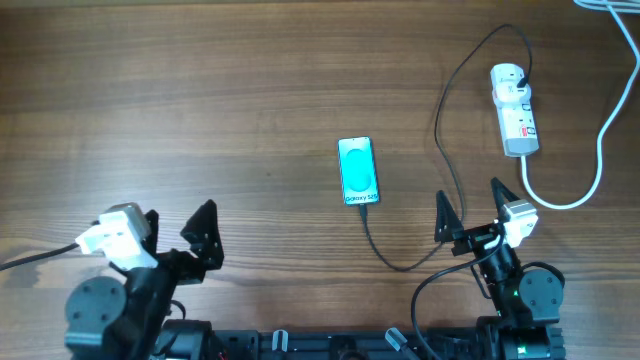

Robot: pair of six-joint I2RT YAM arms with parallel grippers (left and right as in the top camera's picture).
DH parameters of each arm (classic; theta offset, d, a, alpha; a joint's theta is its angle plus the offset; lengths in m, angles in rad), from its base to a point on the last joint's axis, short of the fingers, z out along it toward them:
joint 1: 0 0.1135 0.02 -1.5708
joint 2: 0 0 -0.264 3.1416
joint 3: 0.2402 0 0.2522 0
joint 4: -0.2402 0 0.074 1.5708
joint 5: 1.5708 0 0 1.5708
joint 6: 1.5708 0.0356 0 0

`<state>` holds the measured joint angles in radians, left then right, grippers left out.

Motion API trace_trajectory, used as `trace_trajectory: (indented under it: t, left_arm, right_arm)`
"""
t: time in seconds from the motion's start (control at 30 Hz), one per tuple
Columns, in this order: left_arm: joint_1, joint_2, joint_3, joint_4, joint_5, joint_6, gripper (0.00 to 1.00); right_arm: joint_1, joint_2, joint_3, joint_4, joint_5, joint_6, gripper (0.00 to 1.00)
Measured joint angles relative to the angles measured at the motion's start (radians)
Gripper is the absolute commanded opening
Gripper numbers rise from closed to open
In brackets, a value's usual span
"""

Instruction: Plug charger to phone and switch on socket

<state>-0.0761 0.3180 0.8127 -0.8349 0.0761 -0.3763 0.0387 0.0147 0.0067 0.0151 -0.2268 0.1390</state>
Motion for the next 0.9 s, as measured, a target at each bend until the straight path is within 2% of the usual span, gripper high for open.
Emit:
trace_trajectory:
  t: [0.17,0.27,0.33,0.53,0.9]
  left_arm:
    - [0.001,-0.213,-0.409,0.509,0.004,0.019,1.0]
    - [0.001,-0.302,-0.683,0.701,0.003,0.034,1.0]
    - [0.001,-0.304,-0.735,0.752,0.003,0.081,1.0]
    - [0.001,-0.304,-0.796,0.758,-0.061,0.244,1.0]
    - [0.042,-0.304,-0.797,0.758,-0.068,0.268,1.0]
  right_arm:
    - [0.0,0.0,0.0,0.0,0.0,0.0,1.0]
    - [0.0,-0.001,0.0,0.0,0.0,0.0,1.0]
    - [0.0,-0.001,0.0,0.0,0.0,0.0,1.0]
    - [0.0,-0.001,0.0,0.0,0.0,0.0,1.0]
    - [0.0,-0.001,0.0,0.0,0.0,0.0,1.0]
